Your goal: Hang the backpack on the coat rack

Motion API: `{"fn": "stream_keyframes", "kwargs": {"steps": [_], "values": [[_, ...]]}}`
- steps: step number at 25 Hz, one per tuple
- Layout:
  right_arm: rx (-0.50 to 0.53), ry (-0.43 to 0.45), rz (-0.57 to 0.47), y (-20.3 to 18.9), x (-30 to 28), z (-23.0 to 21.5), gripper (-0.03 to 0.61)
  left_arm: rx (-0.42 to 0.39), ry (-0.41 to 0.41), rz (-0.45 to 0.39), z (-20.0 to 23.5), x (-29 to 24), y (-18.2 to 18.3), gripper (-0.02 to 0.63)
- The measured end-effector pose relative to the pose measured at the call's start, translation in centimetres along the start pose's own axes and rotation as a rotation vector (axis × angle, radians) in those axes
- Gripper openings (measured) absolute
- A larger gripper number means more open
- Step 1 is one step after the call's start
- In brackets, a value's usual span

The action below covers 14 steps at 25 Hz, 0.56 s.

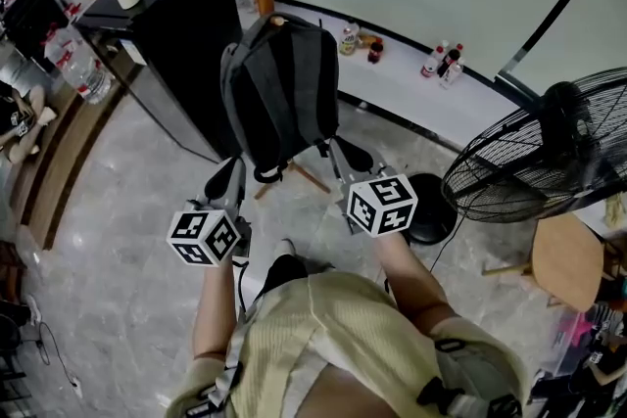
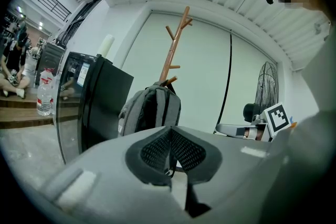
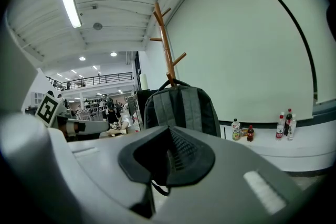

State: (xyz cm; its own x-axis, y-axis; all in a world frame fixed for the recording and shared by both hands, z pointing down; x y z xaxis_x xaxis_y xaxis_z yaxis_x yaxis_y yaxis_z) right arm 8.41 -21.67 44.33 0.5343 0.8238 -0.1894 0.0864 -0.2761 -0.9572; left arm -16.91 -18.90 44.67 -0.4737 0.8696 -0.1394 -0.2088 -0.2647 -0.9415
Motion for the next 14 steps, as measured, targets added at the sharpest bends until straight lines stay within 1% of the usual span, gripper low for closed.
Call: {"fn": "stream_keyframes", "kwargs": {"steps": [14], "values": [[-0.001,0.0,0.023,-0.46,-0.93,0.55,0.0,0.048,-0.024,0.013,1.07,0.01,-0.15,0.002]]}}
Point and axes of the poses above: the fingertips, and each gripper's own axes: x backward along the fingers, z to its left, y out of its top, the point moved 7 cm from there along x, backward along the fingers, and after that the axes turned 1 degree about -x, right-handed, at the moved point
